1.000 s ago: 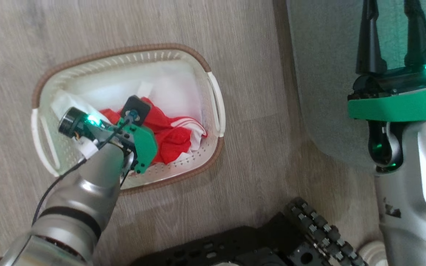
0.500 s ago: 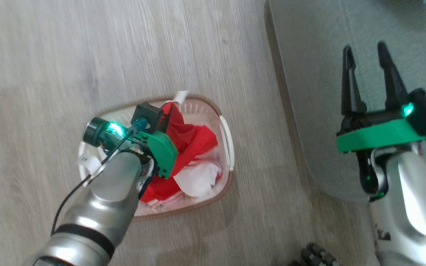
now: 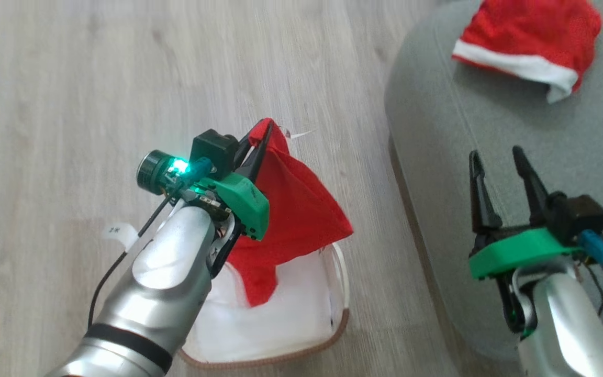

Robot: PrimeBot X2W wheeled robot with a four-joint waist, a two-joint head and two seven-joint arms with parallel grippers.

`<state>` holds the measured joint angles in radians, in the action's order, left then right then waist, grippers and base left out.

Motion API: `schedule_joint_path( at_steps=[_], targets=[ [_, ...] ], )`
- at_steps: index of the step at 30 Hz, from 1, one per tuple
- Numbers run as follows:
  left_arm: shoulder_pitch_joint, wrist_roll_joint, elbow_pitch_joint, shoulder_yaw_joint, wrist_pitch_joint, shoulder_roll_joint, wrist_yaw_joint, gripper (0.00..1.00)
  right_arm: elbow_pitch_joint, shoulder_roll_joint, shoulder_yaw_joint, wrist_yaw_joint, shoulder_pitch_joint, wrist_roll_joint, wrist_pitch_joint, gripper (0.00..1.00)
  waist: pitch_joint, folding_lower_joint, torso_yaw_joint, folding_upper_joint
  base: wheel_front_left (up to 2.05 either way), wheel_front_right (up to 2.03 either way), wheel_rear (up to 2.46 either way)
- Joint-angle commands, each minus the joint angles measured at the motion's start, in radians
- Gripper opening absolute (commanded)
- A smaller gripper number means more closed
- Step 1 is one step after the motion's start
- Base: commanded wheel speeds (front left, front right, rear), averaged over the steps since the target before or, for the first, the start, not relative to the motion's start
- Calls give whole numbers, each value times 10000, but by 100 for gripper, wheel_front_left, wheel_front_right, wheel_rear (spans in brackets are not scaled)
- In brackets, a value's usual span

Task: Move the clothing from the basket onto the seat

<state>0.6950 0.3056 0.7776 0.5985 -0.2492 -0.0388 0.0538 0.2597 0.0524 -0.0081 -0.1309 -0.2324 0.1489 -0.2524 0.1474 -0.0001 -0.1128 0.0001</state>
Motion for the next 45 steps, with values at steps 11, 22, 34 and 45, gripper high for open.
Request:
schedule_joint_path(
  at_steps=[11,22,34,45],
  targets=[
    [1264,275,-1137,-347,791,-169,41,0,202,-22,832,2,255,-226,-93,100,-1767,1,440,-1,0,0,0],
    [1967,489,-1682,-175,1249,-139,-89,0,768,-22,2167,2,-527,-265,-93,100,-2105,1,722,-1,0,0,0],
    [1705,803,-2118,396,1242,-119,-246,0,2437,791,3964,2,-2606,19,-18,100,-2121,1,1207,-1,0,0,0],
    [1487,1159,-2486,1091,1272,-115,-385,0,4425,910,5676,2,-4253,1093,-69,100,-2130,1,1694,-1,0,0,0]
  ],
)
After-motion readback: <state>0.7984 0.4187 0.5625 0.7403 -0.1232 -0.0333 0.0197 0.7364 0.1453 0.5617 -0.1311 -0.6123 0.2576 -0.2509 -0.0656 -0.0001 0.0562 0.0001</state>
